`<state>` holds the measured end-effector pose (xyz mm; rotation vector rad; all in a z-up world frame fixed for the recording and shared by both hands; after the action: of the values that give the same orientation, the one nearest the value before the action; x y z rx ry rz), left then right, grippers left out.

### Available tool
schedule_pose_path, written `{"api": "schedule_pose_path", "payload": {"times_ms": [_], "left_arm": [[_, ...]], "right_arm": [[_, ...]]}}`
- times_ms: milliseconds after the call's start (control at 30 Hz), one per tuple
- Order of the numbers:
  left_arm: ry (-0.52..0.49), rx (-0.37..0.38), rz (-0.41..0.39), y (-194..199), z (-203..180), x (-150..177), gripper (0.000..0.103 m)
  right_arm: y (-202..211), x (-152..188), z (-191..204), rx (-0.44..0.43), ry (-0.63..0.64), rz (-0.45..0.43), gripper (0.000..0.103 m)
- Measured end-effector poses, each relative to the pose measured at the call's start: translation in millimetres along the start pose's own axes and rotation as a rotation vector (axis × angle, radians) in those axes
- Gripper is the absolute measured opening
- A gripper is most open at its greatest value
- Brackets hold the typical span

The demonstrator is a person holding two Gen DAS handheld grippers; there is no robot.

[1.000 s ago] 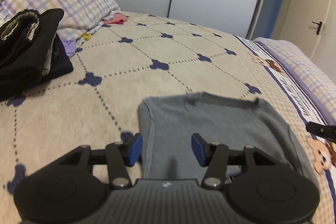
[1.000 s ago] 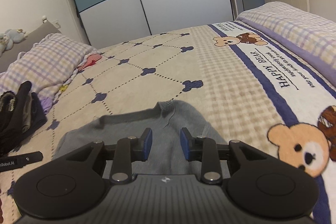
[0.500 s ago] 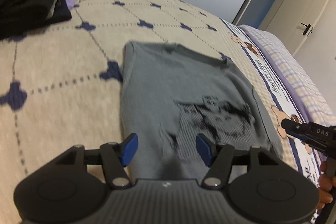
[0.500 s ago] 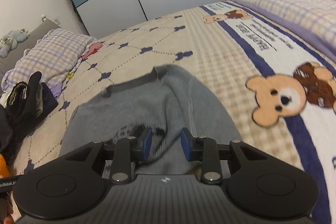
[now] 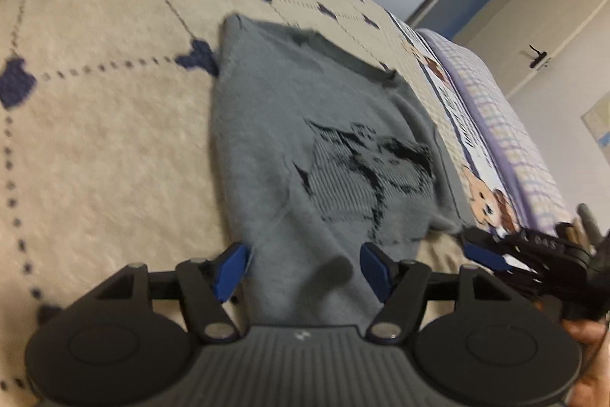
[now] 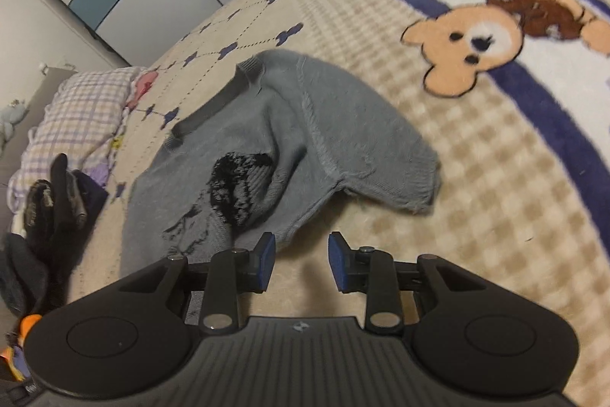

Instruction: Fold clothes

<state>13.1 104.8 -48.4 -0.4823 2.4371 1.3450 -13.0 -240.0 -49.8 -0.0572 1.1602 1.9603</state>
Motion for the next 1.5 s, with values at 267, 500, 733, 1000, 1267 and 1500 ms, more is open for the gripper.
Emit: {"api": "schedule_pose_path", "payload": {"times_ms": [267,500,733,1000,1267,1500], "left_arm": [[-0.042,-0.002,0.026,-7.4,-4.1,3.9,0.066],[-0.017,0.026,-0.011,-4.3,0.8,-1.7,0.006],[-0.052,0.017,-0.101,15.5,-4.5,-2.9,0.005],[-0.069,-0.002,-0.058,12.9,0.3,-0.7,0.006],[-0.069,0.02,0.0,12.1,5.1,6.5,0.04],[-0.081,0.035,0.061,7.4,6.0,16.9,0.04]], "right_arm": [[-24.3,-7.9,-6.8,-0.073,-0.147,0.018,0.033],[-23.0,-9.7,5.5,0.005,-0.078,-0.072,0.005],[0.8,-28.8,11.3,0.02,-0.021,-0.203,0.004],[19.3,-61.0,-20.8,0.06,-0.12,-0.289,0.004],[14.0,-48.1,-33.7,0.065,-0.18,-0.172,0.014],[-0.6,-12.6,-17.3,0.079,-0.121,-0.04,0.03]]}}
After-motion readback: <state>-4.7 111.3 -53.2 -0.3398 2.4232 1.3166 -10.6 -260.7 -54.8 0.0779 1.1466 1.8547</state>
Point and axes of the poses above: each gripper's, at about its wrist camera, not at the fingertips, and y roughly against the way its jaws point, z to its left, x to its underside, the point moved 1 cm from there along -y, roughly the way its jaws point, and after that the axes turned 6 degrees about z, right-handed, at the moved point
